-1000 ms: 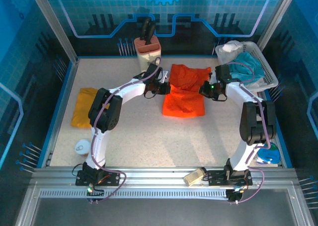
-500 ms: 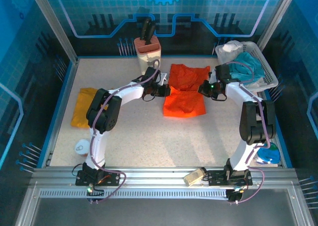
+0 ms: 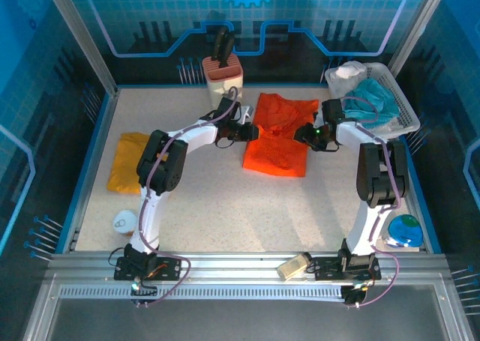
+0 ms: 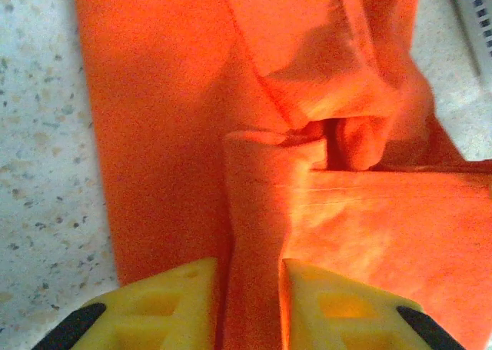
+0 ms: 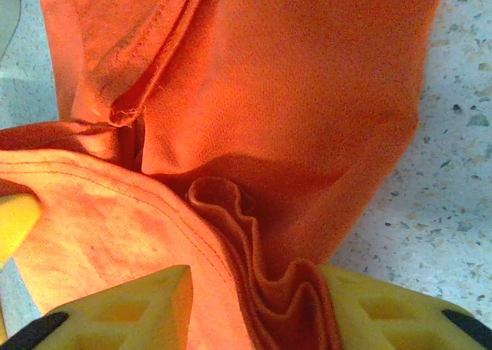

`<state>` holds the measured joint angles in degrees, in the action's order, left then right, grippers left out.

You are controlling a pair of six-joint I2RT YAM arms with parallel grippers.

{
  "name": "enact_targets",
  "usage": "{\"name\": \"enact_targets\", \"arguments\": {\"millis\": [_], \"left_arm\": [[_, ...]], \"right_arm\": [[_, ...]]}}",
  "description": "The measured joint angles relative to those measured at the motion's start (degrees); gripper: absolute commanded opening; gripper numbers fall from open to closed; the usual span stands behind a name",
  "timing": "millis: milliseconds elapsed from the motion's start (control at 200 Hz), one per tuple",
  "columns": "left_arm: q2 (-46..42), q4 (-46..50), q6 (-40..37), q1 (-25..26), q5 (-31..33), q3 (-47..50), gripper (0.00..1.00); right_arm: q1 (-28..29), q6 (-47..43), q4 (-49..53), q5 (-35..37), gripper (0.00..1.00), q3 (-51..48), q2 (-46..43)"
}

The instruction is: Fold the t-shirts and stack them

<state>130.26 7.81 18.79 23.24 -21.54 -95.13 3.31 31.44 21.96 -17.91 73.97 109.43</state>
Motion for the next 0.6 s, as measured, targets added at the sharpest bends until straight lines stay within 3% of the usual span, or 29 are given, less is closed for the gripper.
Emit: {"name": "enact_targets", "arguments": {"millis": [60, 140, 230, 430, 600], "left_arm": [[0.5, 0.7, 0.2, -0.2, 0.0, 0.0, 0.31], [0.5, 1.2, 0.4, -0.4, 0.0, 0.0, 0.33], [0.5, 1.4, 0.7, -0.7, 0.0, 0.0, 0.36], [0.5, 3.0, 0.8, -1.1, 0.0, -0.1, 0.43], [-1.0, 6.0, 0.8, -1.1, 0.0, -0.1, 0.43]], "right_arm": [[0.0, -0.1, 0.3, 0.6, 0.58, 0.0, 0.0], [-0.1, 0.2, 1.2, 1.6, 0.78, 0.0, 0.0], [-0.2, -0.6, 2.5, 3.1, 0.87, 0.0, -0.5], [-0.4, -0.9, 4.8, 7.0, 0.8, -2.0, -6.5], [-0.4, -0.6, 4.8, 6.7, 0.56, -6.3, -12.5]]}}
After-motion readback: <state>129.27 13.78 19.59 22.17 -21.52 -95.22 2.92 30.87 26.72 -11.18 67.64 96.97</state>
